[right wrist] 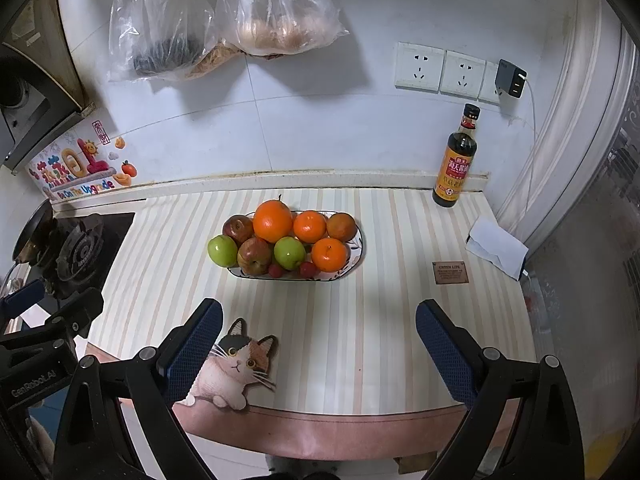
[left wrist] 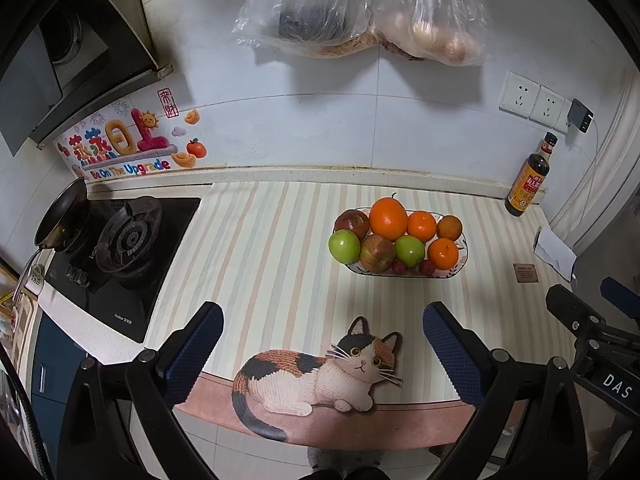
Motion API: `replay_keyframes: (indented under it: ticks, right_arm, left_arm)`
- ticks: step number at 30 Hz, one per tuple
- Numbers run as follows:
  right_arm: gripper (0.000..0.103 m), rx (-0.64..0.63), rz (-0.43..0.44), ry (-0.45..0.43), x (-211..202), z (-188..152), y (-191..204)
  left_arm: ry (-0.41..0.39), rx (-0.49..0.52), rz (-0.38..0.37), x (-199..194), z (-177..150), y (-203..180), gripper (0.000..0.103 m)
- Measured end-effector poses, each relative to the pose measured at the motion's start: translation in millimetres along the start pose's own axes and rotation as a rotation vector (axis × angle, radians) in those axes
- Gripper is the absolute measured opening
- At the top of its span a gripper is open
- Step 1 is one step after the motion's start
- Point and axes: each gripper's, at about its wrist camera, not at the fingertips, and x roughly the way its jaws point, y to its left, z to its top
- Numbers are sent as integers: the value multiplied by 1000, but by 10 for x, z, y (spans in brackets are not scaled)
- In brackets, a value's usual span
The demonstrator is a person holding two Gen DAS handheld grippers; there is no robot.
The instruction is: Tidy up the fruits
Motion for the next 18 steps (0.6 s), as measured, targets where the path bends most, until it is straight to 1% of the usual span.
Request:
replay_keyframes:
  ticks: [18]
  right_arm:
    - [99,5,-2,-6,-18,-14,-40]
  left_arm:
    - [-13,12,-8,-34,8,-40,102]
